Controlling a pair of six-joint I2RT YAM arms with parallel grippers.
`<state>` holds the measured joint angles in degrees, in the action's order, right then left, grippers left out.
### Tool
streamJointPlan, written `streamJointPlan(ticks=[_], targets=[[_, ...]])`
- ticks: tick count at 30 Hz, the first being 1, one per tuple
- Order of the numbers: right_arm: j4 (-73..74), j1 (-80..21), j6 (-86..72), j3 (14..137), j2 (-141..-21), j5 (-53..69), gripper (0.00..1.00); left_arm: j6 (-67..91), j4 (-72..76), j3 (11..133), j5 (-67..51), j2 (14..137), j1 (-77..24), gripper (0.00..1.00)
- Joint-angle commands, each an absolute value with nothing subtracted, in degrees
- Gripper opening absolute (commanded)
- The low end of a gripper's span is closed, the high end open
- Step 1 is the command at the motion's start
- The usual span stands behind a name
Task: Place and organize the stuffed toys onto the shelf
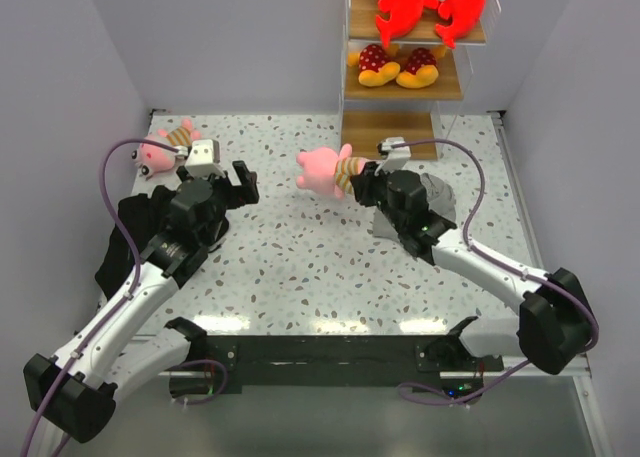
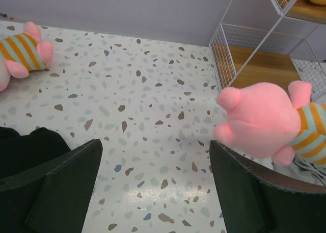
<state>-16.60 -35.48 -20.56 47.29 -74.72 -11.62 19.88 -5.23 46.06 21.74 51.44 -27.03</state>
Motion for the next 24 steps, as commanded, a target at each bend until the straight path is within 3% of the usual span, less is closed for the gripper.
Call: streamJointPlan(ticks=[1, 8, 11, 16, 20, 24], targets=[[-7.9, -44.5, -0.4, 50.2, -73.5, -33.8, 0.27, 18.6, -3.5, 47.7, 23.6, 50.5, -27.1, 0.91], [-16.2, -60.1, 29.7, 50.8, -85.4, -54.7, 0.28, 18.5, -3.7, 47.9, 23.9, 50.8, -27.1, 0.91], [-17.9, -65.4, 33.4, 53.4, -91.5, -61.9, 0.27, 18.5, -3.8, 47.9, 24.1, 50.7, -27.1, 0.91], [1.4, -71.1, 22.3, 58.7, -94.4, -45.9, 0.39, 18.5, -3.9, 47.8, 24.5, 50.7, -27.1, 0.91], [10.4, -72.7, 17.0, 60.2, -95.1, -36.3, 0.57, 18.5, -4.0, 47.8, 25.0, 50.4, -27.1, 0.91], [19.2, -73.0, 12.6, 60.5, -95.8, -31.4, 0.62, 18.5, -4.0, 47.8, 25.1, 50.2, -27.1, 0.91]])
